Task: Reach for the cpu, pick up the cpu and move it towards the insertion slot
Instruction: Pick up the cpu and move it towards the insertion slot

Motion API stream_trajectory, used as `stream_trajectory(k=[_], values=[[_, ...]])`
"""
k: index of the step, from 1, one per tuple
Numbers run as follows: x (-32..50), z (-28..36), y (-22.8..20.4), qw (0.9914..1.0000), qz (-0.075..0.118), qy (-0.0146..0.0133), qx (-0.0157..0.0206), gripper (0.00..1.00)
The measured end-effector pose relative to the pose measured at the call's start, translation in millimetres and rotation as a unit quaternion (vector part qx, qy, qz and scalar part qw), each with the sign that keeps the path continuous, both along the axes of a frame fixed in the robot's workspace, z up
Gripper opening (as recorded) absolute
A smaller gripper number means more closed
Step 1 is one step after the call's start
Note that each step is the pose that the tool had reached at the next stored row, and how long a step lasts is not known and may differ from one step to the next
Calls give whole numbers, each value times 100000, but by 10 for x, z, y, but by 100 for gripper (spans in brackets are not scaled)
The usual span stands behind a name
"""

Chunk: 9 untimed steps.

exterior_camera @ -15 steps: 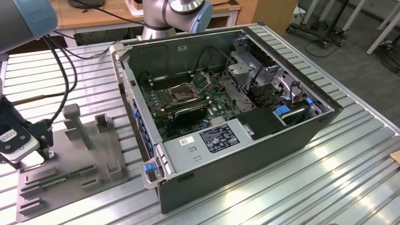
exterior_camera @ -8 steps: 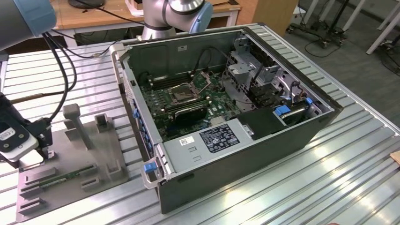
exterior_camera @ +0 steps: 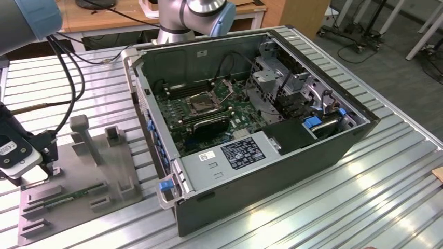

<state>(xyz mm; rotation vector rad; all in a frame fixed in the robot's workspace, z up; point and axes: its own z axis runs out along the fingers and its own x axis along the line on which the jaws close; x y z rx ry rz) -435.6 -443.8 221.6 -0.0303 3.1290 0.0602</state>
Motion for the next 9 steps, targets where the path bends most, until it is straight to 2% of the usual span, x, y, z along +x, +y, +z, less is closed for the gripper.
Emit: stream_trajectory(k=[4, 9], values=[[0, 23, 0, 100000, 1, 12, -7, 54], [0, 85, 0, 100000, -3, 4, -2, 54]])
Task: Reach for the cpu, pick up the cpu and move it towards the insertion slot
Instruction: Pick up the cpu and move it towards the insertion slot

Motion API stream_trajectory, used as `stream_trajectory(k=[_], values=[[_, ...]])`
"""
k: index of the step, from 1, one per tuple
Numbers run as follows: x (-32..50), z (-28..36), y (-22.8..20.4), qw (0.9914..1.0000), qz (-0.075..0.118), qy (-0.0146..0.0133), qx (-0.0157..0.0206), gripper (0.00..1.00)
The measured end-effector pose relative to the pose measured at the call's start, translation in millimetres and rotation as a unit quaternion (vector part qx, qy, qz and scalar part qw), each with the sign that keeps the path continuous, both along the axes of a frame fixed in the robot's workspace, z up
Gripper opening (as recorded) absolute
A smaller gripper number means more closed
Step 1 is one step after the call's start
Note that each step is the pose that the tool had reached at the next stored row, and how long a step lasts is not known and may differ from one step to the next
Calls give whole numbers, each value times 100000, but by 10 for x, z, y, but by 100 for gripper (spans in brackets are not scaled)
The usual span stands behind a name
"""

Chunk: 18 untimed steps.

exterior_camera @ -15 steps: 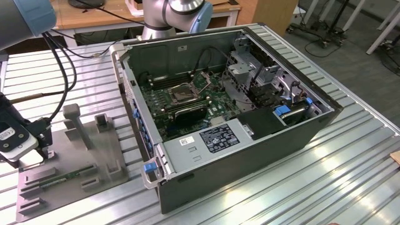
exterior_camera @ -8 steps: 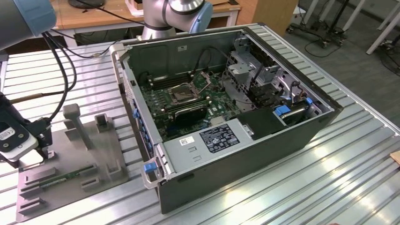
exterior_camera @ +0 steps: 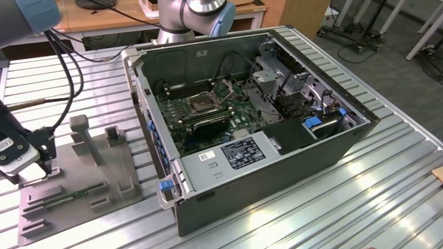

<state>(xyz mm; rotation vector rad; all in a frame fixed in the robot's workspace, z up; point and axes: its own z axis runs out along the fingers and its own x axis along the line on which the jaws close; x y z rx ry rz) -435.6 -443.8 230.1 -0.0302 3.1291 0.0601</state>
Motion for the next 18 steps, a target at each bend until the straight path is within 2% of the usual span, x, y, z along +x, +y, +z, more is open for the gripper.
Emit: stream_trajectory(k=[3, 14, 18], values=[[0, 23, 0, 100000, 2, -9, 7, 54], [0, 28, 0, 100000, 3, -1, 2, 54], [0, 51, 0, 100000, 2, -2, 1, 54]])
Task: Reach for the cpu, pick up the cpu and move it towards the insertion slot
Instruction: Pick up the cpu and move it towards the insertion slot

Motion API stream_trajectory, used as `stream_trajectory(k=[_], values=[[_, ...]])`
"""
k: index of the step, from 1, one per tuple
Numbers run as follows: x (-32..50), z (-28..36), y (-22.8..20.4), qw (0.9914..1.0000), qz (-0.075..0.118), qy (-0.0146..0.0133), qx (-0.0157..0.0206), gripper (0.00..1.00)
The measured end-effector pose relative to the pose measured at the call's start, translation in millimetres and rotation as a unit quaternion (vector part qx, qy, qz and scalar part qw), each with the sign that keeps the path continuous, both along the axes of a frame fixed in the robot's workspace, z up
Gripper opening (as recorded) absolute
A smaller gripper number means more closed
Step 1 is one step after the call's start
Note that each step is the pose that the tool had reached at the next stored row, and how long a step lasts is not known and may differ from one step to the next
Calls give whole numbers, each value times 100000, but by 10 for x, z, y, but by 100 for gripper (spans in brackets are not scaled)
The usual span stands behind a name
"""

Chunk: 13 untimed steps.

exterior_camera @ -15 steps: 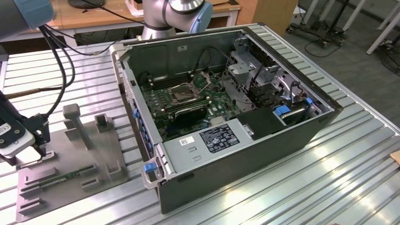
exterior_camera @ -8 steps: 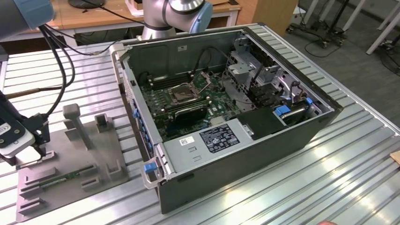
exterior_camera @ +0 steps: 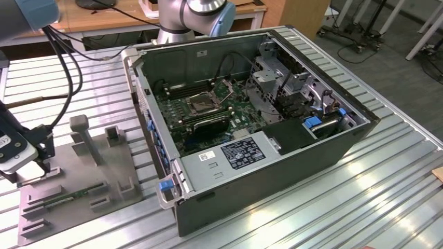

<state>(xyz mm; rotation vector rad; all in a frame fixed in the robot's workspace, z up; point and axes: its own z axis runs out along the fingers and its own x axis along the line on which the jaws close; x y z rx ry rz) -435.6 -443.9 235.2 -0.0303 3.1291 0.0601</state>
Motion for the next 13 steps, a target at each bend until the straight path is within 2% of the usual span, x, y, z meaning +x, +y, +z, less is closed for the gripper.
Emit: stream_trajectory(k=[13], values=[[0, 165, 0, 100000, -1, 2, 0, 54]])
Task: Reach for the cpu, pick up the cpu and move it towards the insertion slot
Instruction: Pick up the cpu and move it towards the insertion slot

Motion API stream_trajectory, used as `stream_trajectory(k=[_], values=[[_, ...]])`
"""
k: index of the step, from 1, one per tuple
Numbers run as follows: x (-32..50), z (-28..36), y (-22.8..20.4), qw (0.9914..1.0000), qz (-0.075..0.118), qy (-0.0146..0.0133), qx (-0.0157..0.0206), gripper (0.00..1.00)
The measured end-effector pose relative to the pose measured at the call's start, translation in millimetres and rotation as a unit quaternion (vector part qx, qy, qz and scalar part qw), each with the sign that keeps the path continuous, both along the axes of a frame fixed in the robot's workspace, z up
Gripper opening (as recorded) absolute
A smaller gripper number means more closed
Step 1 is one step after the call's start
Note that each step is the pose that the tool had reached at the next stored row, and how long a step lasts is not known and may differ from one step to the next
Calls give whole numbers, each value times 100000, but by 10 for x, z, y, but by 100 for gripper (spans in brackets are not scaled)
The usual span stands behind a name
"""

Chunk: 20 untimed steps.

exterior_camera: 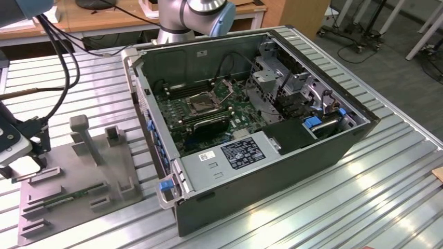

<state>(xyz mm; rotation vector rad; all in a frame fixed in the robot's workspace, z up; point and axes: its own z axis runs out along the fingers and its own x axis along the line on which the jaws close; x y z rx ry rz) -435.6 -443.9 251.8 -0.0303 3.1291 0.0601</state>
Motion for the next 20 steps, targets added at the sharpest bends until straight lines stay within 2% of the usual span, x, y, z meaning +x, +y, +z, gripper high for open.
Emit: stream_trajectory(k=[7, 10, 20], values=[[0, 4, 0, 100000, -1, -4, 2, 54], [0, 31, 0, 100000, -1, 3, -3, 54], [0, 249, 0, 100000, -3, 5, -3, 54]])
